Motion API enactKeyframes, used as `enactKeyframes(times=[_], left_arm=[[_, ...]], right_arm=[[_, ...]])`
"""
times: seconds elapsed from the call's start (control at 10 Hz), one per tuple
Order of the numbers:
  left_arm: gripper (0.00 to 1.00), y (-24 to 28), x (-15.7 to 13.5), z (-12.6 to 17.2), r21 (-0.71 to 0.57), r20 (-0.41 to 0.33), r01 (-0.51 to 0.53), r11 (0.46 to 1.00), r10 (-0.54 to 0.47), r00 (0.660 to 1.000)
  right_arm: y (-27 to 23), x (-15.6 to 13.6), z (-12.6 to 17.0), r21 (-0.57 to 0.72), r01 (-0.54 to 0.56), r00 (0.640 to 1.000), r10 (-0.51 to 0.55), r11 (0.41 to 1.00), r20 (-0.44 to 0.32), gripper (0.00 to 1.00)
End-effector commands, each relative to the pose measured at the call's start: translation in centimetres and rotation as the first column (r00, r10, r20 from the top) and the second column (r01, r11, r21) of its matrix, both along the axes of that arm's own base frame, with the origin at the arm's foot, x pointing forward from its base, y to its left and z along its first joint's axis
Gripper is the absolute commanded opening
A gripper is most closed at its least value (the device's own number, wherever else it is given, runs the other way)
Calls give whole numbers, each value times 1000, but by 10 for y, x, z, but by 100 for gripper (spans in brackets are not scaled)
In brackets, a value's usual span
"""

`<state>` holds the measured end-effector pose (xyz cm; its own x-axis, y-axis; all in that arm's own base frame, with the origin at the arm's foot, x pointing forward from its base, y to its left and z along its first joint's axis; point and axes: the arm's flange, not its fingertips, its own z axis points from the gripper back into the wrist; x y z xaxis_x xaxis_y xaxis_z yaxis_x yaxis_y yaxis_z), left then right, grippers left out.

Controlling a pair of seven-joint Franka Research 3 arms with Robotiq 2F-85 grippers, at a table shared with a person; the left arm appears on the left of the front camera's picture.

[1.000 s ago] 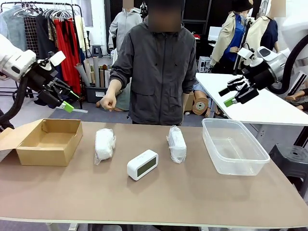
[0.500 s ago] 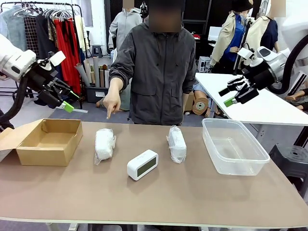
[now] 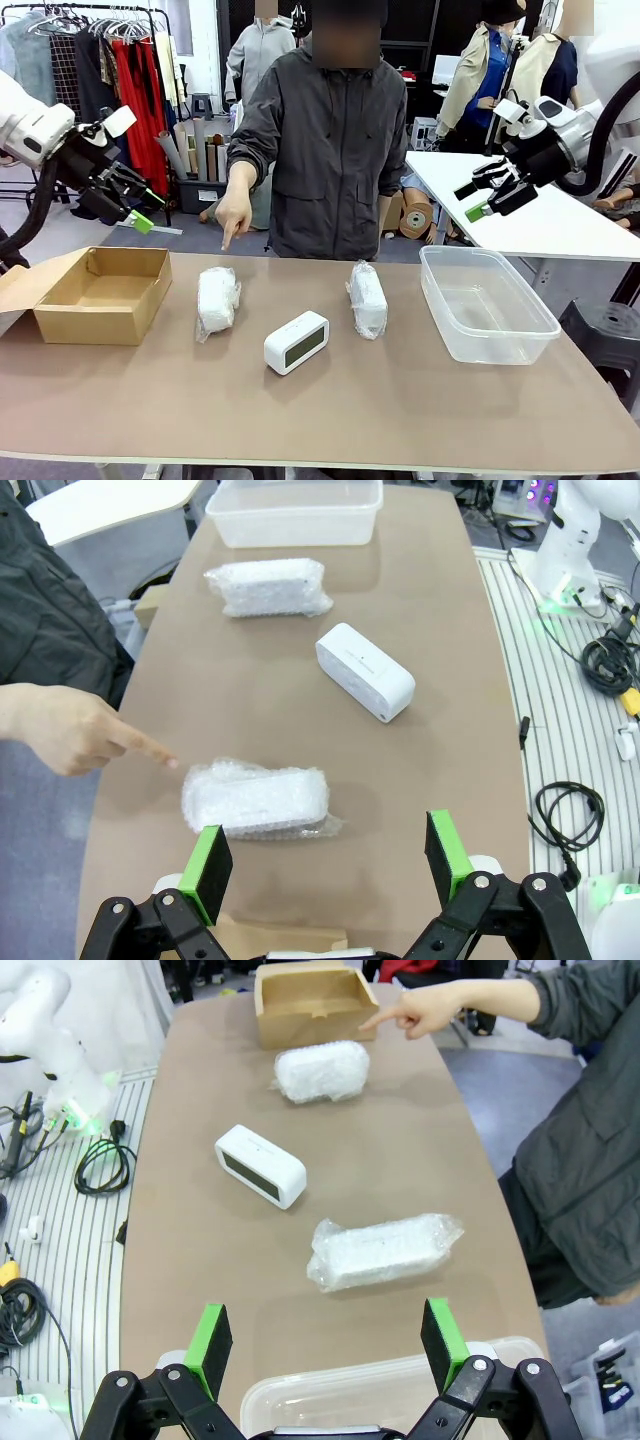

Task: Separate and place wrapped and unwrapped clocks.
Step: Pick up the Digital clock indicated by the person.

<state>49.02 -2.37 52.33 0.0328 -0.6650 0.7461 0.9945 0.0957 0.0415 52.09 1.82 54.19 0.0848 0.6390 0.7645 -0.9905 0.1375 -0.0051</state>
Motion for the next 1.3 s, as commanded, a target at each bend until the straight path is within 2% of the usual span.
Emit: enactKeyframes(times=[0.0, 0.7, 0.8, 0.9, 1.0, 1.1, 1.2], left_arm=[[100, -1, -1, 1, -1, 2, 1, 1000, -1, 1000], [100, 0, 0, 0, 0, 0, 0, 1000, 0, 1000], [100, -11, -4, 1, 85, -45, -30, 996, 34, 998], [100, -26, -12, 2, 106, -92, -72, 992, 82, 992], [100, -42, -16, 1, 167, -101, -158, 973, 177, 979], [100, -57, -20, -2, 255, -109, -270, 929, 305, 946], [100, -73, -25, -4, 296, -69, -376, 878, 412, 908]], right_arm=[[1, -1, 1, -1, 1, 1000, -1, 1000, 5, 100], [1, -1, 1, -1, 1, 1000, -1, 1000, 5, 100], [1, -1, 1, -1, 1, 1000, -1, 1000, 5, 100], [1, -1, 1, -1, 1, 1000, -1, 1000, 5, 100], [1, -1, 1, -1, 1, 1000, -1, 1000, 5, 100], [1, -1, 1, -1, 1, 1000, -1, 1000, 5, 100], [1, -1, 1, -1, 1, 1000, -1, 1000, 5, 100]])
